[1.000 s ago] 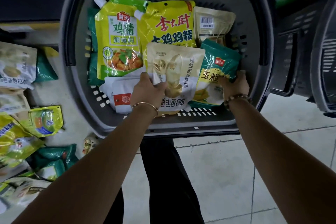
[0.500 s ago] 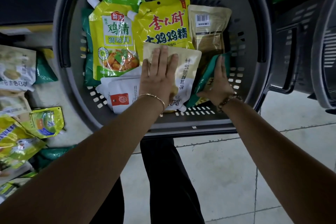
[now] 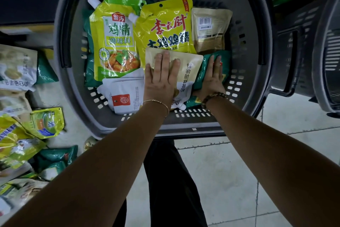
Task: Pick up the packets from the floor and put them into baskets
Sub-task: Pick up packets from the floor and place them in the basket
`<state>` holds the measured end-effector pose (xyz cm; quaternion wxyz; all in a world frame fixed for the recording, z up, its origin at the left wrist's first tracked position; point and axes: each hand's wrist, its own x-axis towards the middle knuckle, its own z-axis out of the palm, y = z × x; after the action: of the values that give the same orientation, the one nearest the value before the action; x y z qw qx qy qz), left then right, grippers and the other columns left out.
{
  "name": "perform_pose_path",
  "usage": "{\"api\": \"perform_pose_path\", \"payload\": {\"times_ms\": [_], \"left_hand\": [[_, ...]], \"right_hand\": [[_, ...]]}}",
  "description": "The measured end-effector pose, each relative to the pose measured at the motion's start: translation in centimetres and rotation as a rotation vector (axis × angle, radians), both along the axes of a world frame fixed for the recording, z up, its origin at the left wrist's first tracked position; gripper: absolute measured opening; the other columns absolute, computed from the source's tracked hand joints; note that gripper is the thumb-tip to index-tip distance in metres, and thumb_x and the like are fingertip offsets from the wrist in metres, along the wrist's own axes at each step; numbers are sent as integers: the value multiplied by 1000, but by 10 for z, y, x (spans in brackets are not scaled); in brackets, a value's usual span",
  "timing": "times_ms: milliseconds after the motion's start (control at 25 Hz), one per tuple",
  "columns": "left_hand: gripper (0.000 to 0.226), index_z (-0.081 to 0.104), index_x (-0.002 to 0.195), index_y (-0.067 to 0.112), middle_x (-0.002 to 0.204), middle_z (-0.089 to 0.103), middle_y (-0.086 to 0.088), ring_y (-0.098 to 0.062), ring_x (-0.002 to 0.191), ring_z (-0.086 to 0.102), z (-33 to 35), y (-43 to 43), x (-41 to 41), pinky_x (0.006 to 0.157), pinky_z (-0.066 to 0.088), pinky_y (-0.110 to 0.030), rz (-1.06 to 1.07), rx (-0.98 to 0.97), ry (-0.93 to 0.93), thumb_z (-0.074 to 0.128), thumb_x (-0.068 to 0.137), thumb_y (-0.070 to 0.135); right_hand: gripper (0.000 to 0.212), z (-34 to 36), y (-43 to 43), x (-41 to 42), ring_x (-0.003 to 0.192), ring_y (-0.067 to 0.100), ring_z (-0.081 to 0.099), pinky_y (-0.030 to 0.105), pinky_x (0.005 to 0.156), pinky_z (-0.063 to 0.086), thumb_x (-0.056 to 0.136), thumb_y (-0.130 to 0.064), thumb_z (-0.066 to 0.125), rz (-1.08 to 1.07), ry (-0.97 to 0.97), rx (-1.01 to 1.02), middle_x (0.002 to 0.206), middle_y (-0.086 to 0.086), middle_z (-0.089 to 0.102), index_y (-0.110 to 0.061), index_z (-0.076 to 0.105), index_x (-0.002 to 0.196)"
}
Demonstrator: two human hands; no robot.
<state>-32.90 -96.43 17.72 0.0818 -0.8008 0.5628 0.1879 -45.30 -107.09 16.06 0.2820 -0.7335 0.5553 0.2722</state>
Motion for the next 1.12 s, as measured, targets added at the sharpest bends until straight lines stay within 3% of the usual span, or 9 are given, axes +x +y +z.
{"api": "perform_pose_path", "payload": {"times_ms": [160, 280, 360, 480, 640, 800, 960, 1120], "left_hand": [[84, 2, 150, 14, 156, -6, -17, -35, 143, -5, 10, 1, 9, 114, 5, -52, -7, 14, 103, 52, 88, 39], [76, 9, 150, 16, 157, -6, -13, -30, 144, -6, 24, 2, 16, 115, 4, -48, 6, 9, 195, 52, 89, 29], [68, 9, 150, 18, 158, -6, -9, -26, 145, -6, 37, 5, 20, 115, 1, -45, 57, -14, 254, 45, 92, 22], [68, 15, 149, 20, 158, 3, -7, -25, 145, 3, 64, 26, 29, 115, 5, -43, 195, -103, 305, 51, 91, 22], [68, 36, 142, 13, 150, 31, -11, -30, 135, 33, 98, 71, 52, 109, 25, -47, 482, -269, 399, 62, 80, 16], [52, 53, 127, 4, 129, 54, -16, -33, 119, 51, 117, 137, 82, 98, 42, -45, 859, -485, 452, 64, 77, 11], [56, 50, 129, 5, 134, 50, -15, -30, 126, 47, 120, 230, 105, 101, 39, -47, 1066, -493, 451, 65, 75, 10], [61, 45, 135, 13, 141, 44, -7, -23, 130, 41, 116, 329, 123, 105, 34, -42, 1288, -437, 395, 66, 78, 14]], "right_hand": [[114, 13, -5, -2, 144, 20, -4, 39, 117, 17, 78, -15, 73, -46, -48, 51, 155, 0, -20, -21, -19, 146], [92, 31, -2, -3, 141, 21, 21, 36, 112, 27, 85, -18, 65, -70, -106, 41, 158, -2, -1, -21, -1, 150], [78, 52, 4, -3, 137, 21, 32, 34, 107, 32, 89, -20, 60, -48, -156, -16, 156, -1, 14, -21, 11, 149], [63, 89, 22, 7, 130, 27, 42, 35, 100, 39, 91, -21, 58, 31, -315, -132, 150, 6, 33, -17, 27, 146], [60, 125, 56, 44, 135, 26, 36, 40, 100, 39, 89, -24, 61, 220, -455, -113, 147, 5, 38, -18, 35, 143], [57, 140, 102, 103, 135, 26, 35, 40, 99, 39, 88, -20, 62, 409, -499, -15, 147, 5, 37, -17, 40, 140], [54, 140, 171, 168, 128, 26, 44, 31, 97, 37, 85, -15, 63, 593, -523, 34, 142, 8, 44, -12, 45, 136], [46, 136, 257, 220, 126, 25, 45, 31, 99, 35, 85, -15, 61, 807, -471, 107, 139, 8, 47, -10, 51, 129]]}}
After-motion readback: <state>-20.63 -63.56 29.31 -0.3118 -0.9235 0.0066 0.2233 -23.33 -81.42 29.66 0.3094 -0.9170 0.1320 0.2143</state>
